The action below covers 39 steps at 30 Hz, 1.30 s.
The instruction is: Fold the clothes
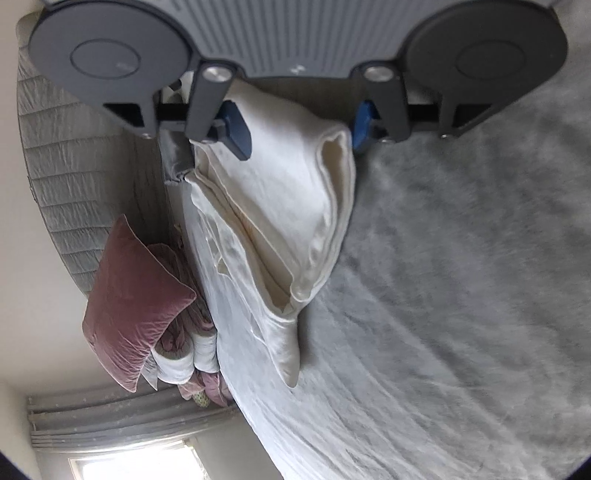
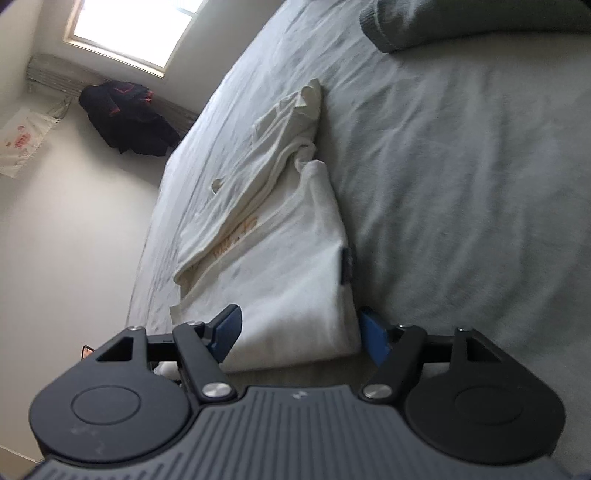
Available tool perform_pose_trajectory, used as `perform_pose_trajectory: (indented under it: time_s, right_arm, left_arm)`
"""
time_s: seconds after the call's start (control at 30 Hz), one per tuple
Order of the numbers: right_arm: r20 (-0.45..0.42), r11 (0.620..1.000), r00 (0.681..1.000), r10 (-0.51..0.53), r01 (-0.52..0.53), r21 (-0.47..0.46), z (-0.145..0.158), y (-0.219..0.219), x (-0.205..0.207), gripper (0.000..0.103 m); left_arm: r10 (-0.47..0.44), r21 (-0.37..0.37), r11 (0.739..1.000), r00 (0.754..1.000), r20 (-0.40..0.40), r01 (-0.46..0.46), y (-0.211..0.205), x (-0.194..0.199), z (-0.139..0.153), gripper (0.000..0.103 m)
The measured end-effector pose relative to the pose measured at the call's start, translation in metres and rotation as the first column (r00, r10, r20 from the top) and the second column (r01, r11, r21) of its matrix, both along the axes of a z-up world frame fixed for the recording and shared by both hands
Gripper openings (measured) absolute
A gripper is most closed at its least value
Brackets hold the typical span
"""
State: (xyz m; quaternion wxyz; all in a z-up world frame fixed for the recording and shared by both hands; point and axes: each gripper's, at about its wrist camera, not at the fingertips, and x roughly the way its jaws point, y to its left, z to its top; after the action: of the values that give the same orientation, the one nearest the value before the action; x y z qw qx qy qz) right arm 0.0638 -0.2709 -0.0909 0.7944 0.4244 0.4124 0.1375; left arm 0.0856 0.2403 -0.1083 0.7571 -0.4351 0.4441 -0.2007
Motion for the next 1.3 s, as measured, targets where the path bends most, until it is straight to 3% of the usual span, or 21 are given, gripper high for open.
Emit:
perform_pose_trajectory:
  time_s: [0.13, 0.3, 0.33, 0.57, 0.73, 1.0, 1.3]
  right_arm:
    - [0.016, 1.000, 1.000, -0.023, 0.023, 0.011, -0.004, 0.003, 0.010, 0.063]
    - [0.004, 0.996, 0.996, -0.086, 0.086, 0.019, -0.015, 0.006, 0.017, 0.018]
    - [-0.006, 0.995, 0.996, -0.092, 0.092, 0.022, -0.016, 0.006, 0.018, 0.013]
    - [-0.012, 0.991, 0.993, -0.120, 0.121, 0.062, -0.010, 0.002, 0.015, 0.010]
    - [-0.006, 0.985, 0.990, -0.138, 0.137, 0.108, -0.004, -0.003, 0.005, 0.010]
    - [-0.011, 0.982, 0.992, -0.124, 0.124, 0.142, 0.005, -0.003, -0.025, 0.010]
    - [-0.083, 0.989, 0.994, -0.076, 0.086, 0.122, -0.001, -0.007, -0.078, 0.010]
  left_arm:
    - [0.041, 0.005, 0.999, 0.999, -0.012, -0.041, -0.003, 0.006, -0.005, 0.032]
    - [0.070, 0.034, 0.997, 0.998, -0.010, -0.069, -0.011, 0.010, -0.007, 0.014]
    - [0.073, 0.040, 0.997, 0.997, -0.007, -0.072, -0.012, 0.010, -0.007, 0.011]
    - [0.080, 0.069, 0.994, 0.997, 0.015, -0.081, -0.013, 0.004, 0.003, 0.009]
    - [0.070, 0.049, 0.996, 0.997, 0.023, -0.071, -0.006, -0.007, 0.011, 0.008]
    - [-0.010, 0.086, 0.996, 1.000, -0.023, 0.011, -0.004, -0.042, 0.025, 0.008]
    - [-0.108, 0.078, 0.990, 0.984, -0.139, 0.120, 0.006, -0.091, 0.011, 0.009]
